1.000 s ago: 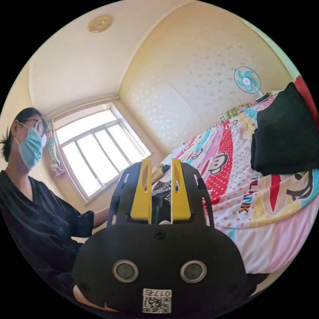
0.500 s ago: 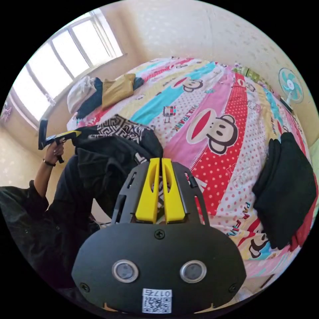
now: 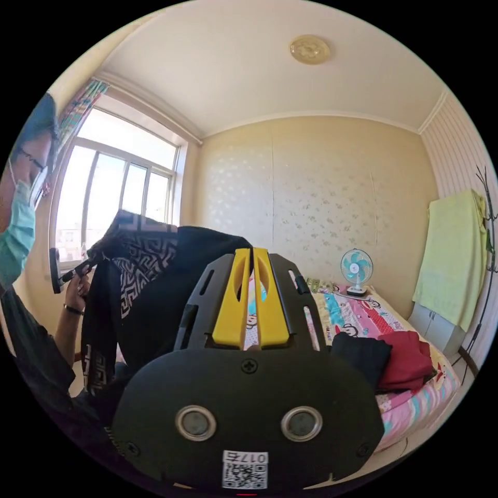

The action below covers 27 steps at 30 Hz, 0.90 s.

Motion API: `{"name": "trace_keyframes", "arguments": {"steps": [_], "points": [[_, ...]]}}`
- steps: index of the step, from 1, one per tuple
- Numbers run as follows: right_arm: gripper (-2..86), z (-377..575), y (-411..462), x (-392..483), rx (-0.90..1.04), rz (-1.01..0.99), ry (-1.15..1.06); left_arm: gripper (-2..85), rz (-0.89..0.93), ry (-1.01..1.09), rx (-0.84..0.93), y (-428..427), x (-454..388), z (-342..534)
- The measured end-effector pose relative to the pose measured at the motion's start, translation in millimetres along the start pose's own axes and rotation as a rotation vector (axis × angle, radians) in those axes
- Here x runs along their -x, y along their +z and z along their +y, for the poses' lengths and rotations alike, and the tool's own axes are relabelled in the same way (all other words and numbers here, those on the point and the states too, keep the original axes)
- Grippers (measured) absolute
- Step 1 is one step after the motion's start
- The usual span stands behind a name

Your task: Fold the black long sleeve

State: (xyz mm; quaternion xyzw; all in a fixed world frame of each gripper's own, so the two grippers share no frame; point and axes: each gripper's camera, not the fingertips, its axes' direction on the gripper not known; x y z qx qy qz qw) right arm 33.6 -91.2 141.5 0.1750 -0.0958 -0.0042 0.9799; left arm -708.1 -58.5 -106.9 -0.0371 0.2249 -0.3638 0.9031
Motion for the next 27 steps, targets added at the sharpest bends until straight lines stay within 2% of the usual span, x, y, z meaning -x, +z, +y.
{"name": "trace_keyframes", "arguments": {"steps": [2, 3, 5, 7, 9, 12, 14, 20, 22, 24, 26, 27], "points": [[2.7, -17, 78, -15, 0.083, 0.059, 0.008, 0.6, -0.03, 0.019, 0.006, 49, 8, -15], [3.1, -22, 102, -20, 0.125, 0.068, 0.018, 0.9, -0.065, 0.05, 0.05, 97, 15, -26], [6.6, -27, 205, -41, 0.326, 0.068, 0.052, 1.9, -0.128, 0.076, 0.193, 193, 36, -35], [10.1, -11, 269, -55, 0.522, 0.112, 0.12, 4.6, -0.143, -0.007, 0.482, 322, 87, -15], [11.4, 17, 302, -61, 0.644, 0.127, 0.146, 5.9, -0.136, -0.117, 0.687, 375, 122, 17], [11.4, 77, 303, -50, 0.684, 0.097, 0.096, 6.4, -0.11, -0.104, 0.666, 355, 135, 70], [11.8, 140, 298, -37, 0.798, 0.047, 0.038, 6.6, -0.113, -0.069, 0.656, 325, 131, 112], [10.8, 296, 274, -33, 1.227, -0.111, 0.043, 8.2, 0.112, -0.187, 0.926, 243, 103, 284], [6.6, 286, 254, -41, 1.159, -0.105, 0.042, 8.4, 0.148, -0.213, 1.034, 230, 95, 325], [5.0, 256, 239, -62, 1.075, 0.056, 0.071, 8.3, 0.112, -0.213, 1.104, 226, 95, 340], [5.1, 211, 212, -100, 0.848, 0.394, 0.128, 8.2, 0.094, -0.237, 1.066, 214, 100, 335], [5.2, 204, 207, -111, 0.812, 0.462, 0.152, 8.3, 0.086, -0.275, 1.037, 207, 106, 328]]}}
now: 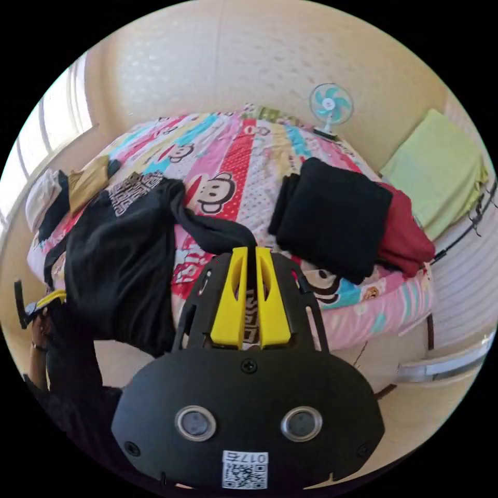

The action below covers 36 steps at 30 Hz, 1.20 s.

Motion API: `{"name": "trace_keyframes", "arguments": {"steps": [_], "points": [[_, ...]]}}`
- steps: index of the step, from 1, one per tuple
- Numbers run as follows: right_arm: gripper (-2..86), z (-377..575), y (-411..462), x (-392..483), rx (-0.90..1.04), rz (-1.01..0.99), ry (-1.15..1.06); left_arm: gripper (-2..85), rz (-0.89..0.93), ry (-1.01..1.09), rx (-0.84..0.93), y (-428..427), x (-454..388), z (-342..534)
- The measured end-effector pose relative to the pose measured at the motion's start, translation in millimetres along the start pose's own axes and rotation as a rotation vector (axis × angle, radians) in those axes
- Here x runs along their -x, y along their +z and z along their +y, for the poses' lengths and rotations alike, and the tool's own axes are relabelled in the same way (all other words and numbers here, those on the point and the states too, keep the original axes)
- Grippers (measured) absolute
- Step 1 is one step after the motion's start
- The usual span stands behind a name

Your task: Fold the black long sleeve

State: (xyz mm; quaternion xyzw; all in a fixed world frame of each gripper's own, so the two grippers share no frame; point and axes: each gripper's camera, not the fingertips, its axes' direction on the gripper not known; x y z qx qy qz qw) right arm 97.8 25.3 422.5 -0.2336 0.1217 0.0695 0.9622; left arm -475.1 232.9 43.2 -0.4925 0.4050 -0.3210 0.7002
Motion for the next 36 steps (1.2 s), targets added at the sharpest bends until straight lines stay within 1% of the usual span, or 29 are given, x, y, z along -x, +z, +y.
{"name": "trace_keyframes", "arguments": {"steps": [1, 3, 5, 6, 7, 8, 9, 10, 12, 13, 14, 15, 16, 17, 19, 20, 21, 23, 24, 25, 26, 28, 29, 30, 31, 32, 33, 34, 36], "points": [[5.9, -8, -4, -19, 0.005, 0.027, 0.076, 8.8, 0.016, -0.028, -0.017, -8, 3, 0], [7.6, -12, -7, -27, 0.024, -0.079, 0.091, 10.9, 0.008, -0.061, -0.036, -16, 7, 0], [9.9, 4, -6, 2, 0.022, -0.319, -0.035, 12.2, -0.031, -0.072, -0.047, -20, 10, 0], [10.3, 11, -2, 12, 0.042, -0.383, -0.07, 12.5, -0.029, -0.066, -0.04, -20, 11, -2], [10.8, 26, 12, 36, 0.116, -0.503, -0.135, 12.9, -0.009, -0.067, -0.027, -18, 13, -4], [11.1, 43, 30, 59, 0.222, -0.577, -0.196, 13.2, 0.0, -0.068, -0.028, -18, 14, -6], [11.3, 52, 41, 70, 0.279, -0.591, -0.225, 13.5, 0.001, -0.064, -0.043, -21, 14, -10], [11.1, 71, 66, 91, 0.408, -0.565, -0.267, 13.2, -0.027, -0.063, -0.043, -24, 14, -15], [9.3, 91, 65, 100, 0.32, -0.461, -0.244, 9.6, -0.099, -0.054, -0.02, -31, 14, -25], [6.9, 95, 58, 103, 0.356, -0.446, -0.288, 5.2, -0.085, 0.006, 0.052, -36, 12, -37], [5.6, 94, 55, 102, 0.47, -0.477, -0.321, 2.9, -0.041, 0.053, 0.109, -39, 11, -45], [4.9, 95, 51, 99, 0.512, -0.484, -0.328, 2.3, 0.021, 0.107, 0.229, -50, 12, -58], [4.6, 97, 36, 91, 0.543, -0.486, -0.349, 2.0, 0.02, 0.109, 0.293, -72, 17, -66], [4.4, 100, 19, 82, 0.583, -0.5, -0.39, 1.9, 0.028, 0.118, 0.32, -85, 20, -70], [4.6, 109, -1, 70, 0.663, -0.558, -0.462, 2.1, 0.156, 0.186, 0.452, -133, 30, -79], [5.0, 114, -8, 61, 0.705, -0.578, -0.501, 2.7, 0.184, 0.186, 0.488, -141, 33, -81], [5.4, 116, -9, 56, 0.719, -0.582, -0.511, 3.7, 0.224, 0.183, 0.549, -155, 42, -83], [7.0, 116, -9, 24, 0.685, -0.539, -0.441, 5.0, 0.194, 0.174, 0.584, -172, 58, -85], [7.4, 115, -7, 13, 0.67, -0.526, -0.396, 5.1, 0.12, 0.148, 0.577, -183, 70, -86], [8.2, 109, -3, -7, 0.628, -0.497, -0.305, 5.3, 0.054, 0.105, 0.565, -192, 84, -88], [9.1, 103, -1, -26, 0.548, -0.466, -0.22, 5.4, 0.025, 0.076, 0.551, -197, 91, -89], [10.9, 91, 1, -46, 0.418, -0.425, -0.122, 5.9, -0.069, -0.007, 0.408, -217, 103, -100], [12.0, 83, 4, -55, 0.327, -0.381, -0.073, 6.0, -0.076, -0.006, 0.367, -220, 101, -105], [12.4, 79, 6, -59, 0.282, -0.349, -0.039, 6.3, -0.071, 0.026, 0.289, -223, 89, -114], [13.1, 71, 12, -69, 0.189, -0.278, 0.05, 6.9, -0.059, 0.067, 0.203, -223, 75, -125], [13.5, 65, 20, -82, 0.096, -0.212, 0.164, 7.2, -0.049, 0.091, 0.157, -222, 68, -131], [13.8, 63, 25, -87, 0.058, -0.192, 0.216, 7.4, -0.023, 0.144, 0.061, -218, 53, -141], [13.6, 57, 40, -97, 0.032, -0.176, 0.281, 7.4, 0.01, 0.198, -0.023, -208, 42, -150], [12.3, 43, 74, -104, 0.131, -0.195, 0.298, 6.5, 0.043, 0.255, -0.127, -176, 36, -159]]}}
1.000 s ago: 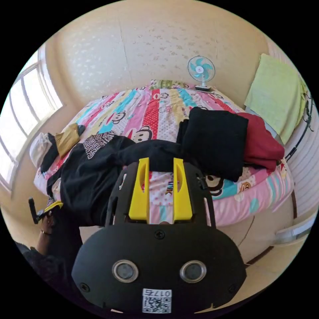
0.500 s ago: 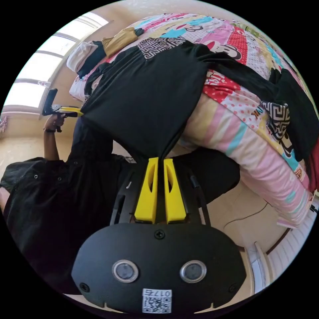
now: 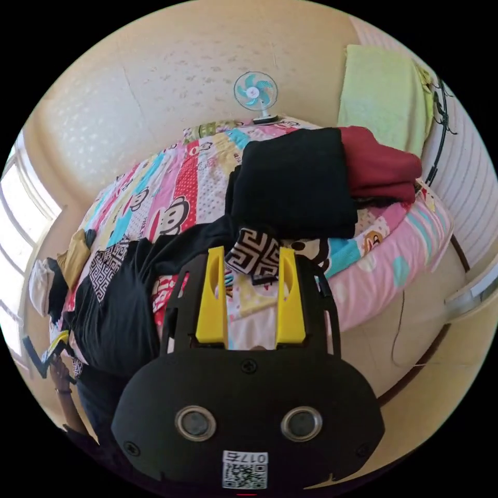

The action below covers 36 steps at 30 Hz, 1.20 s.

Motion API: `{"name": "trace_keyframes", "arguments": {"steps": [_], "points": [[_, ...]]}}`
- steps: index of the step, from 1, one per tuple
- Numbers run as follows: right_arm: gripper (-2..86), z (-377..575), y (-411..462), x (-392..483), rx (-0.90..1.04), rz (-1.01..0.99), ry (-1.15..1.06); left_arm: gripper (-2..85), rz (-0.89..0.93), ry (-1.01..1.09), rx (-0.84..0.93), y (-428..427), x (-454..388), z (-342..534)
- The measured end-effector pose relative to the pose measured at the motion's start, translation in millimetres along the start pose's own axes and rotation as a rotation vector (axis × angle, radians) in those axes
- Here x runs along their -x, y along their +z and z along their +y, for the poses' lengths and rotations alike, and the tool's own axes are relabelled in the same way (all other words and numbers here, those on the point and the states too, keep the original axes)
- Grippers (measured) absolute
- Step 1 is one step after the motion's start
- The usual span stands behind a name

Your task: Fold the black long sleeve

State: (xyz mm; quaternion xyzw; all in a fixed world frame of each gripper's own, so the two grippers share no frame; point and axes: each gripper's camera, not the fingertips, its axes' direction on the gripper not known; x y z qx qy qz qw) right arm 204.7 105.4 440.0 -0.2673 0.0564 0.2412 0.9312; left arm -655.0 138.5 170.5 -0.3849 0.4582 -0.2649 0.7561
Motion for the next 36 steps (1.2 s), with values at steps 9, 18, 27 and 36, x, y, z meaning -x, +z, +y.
{"name": "trace_keyframes", "arguments": {"steps": [9, 18, 27, 36], "points": [[2.7, -15, -104, -120, -0.22, -1.009, 0.208, -0.4, 0.234, -0.19, -0.18, 65, 73, 72], [13.0, 77, -11, -337, -0.169, -0.812, 0.738, -0.7, 0.289, -0.181, -0.219, 26, 101, 89], [13.4, 91, -15, -266, -0.278, -0.662, 0.532, -0.7, 0.37, -0.196, -0.228, -5, 129, 98], [6.4, 60, 19, -233, -0.198, -0.516, 0.599, -0.7, 0.395, -0.199, -0.239, -30, 142, 103]]}}
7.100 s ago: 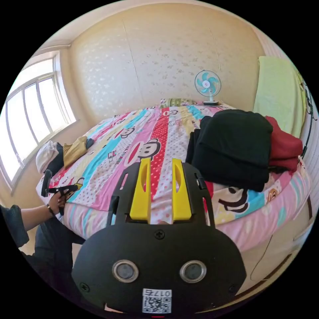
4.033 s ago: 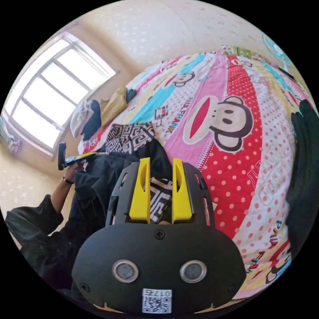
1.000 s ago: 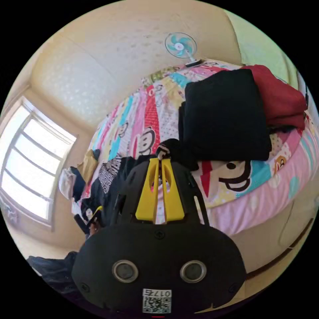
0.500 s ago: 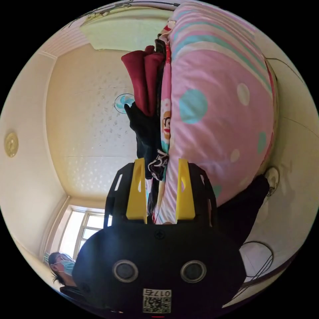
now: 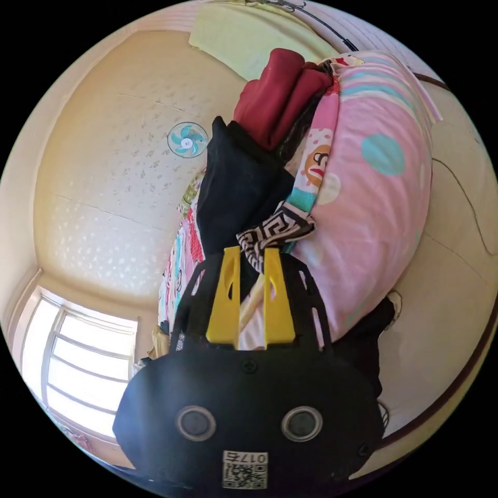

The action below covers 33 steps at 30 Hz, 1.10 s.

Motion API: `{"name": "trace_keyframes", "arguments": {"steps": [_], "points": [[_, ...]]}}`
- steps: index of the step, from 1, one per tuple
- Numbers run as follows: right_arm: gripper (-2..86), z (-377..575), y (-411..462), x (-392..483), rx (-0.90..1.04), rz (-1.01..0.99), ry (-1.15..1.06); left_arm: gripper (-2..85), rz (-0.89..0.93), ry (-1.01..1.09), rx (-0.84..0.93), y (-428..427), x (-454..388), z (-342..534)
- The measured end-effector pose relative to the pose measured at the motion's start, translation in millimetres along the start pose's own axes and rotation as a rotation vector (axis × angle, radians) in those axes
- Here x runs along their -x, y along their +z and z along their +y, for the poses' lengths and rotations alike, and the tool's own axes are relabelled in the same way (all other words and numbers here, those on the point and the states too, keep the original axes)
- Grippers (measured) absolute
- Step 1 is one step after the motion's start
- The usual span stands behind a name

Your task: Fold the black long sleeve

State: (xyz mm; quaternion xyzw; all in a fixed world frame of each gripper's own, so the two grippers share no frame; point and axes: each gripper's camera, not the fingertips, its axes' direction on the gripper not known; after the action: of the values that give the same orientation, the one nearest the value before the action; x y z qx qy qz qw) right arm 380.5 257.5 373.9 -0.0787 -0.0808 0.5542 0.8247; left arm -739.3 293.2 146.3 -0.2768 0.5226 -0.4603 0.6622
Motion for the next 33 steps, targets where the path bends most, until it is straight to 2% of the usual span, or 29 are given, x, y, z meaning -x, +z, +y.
{"name": "trace_keyframes", "arguments": {"steps": [2, 3, 5, 7, 9, 10, 12, 14, 15, 17, 19, 20, 23, 25, 27, 28, 29, 30, 31, 33], "points": [[3.3, -3, -35, 6, -0.077, -0.195, -0.034, -0.7, 0.009, -0.003, 0.0, -4, 1, -1], [3.0, -3, -49, 9, -0.126, -0.222, -0.064, -0.7, 0.017, -0.005, 0.0, -7, 2, -1], [2.1, -8, -98, 17, -0.333, -0.143, -0.104, -0.7, 0.026, -0.004, -0.003, -10, 3, -1], [1.7, -25, -104, 18, -0.345, -0.035, -0.095, -0.7, 0.038, 0.006, -0.011, -13, 4, 0], [1.5, -43, -87, 28, -0.2, -0.14, -0.059, -0.7, 0.053, 0.008, -0.016, -15, 6, 0], [1.5, -42, -74, 58, -0.154, -0.288, -0.164, -0.7, 0.06, 0.009, -0.016, -16, 6, 0], [1.6, -27, -44, 123, -0.041, -0.402, -0.344, -0.8, 0.069, 0.013, -0.016, -17, 6, 0], [2.0, 16, 13, 221, 0.209, -0.544, -0.557, -0.8, 0.082, 0.013, -0.017, -18, 7, -1], [2.1, 31, 28, 243, 0.273, -0.586, -0.596, -0.8, 0.092, 0.013, -0.018, -17, 8, -1], [3.0, 100, 91, 317, 0.521, -0.747, -0.714, -0.8, 0.105, 0.011, -0.019, -17, 9, -1], [4.3, 152, 138, 352, 0.675, -0.812, -0.777, -0.8, 0.112, 0.011, -0.021, -14, 9, -2], [5.7, 180, 168, 364, 0.762, -0.793, -0.798, -0.8, 0.112, 0.011, -0.021, -13, 9, -2], [13.9, 225, 213, 360, 0.865, -0.688, -0.779, -0.8, 0.114, 0.009, -0.022, -6, 8, -3], [14.1, 241, 220, 340, 0.826, -0.627, -0.789, -0.8, 0.118, 0.008, -0.022, 1, 8, -5], [13.0, 255, 228, 309, 0.747, -0.427, -0.824, -0.8, 0.123, 0.011, -0.022, 7, 8, -6], [11.5, 267, 240, 283, 0.705, -0.188, -0.863, -0.8, 0.126, 0.012, -0.023, 12, 7, -6], [9.5, 282, 262, 252, 0.724, 0.145, -0.911, -0.8, 0.128, 0.013, -0.024, 15, 7, -7], [8.3, 292, 275, 235, 0.77, 0.3, -0.948, -0.8, 0.129, 0.014, -0.024, 20, 7, -8], [6.0, 301, 265, 220, 0.679, 0.174, -1.021, -0.8, 0.129, 0.017, -0.024, 26, 6, -9], [4.6, 299, 249, 214, 0.638, 0.118, -0.949, -0.8, 0.13, 0.017, -0.022, 36, 6, -11]]}}
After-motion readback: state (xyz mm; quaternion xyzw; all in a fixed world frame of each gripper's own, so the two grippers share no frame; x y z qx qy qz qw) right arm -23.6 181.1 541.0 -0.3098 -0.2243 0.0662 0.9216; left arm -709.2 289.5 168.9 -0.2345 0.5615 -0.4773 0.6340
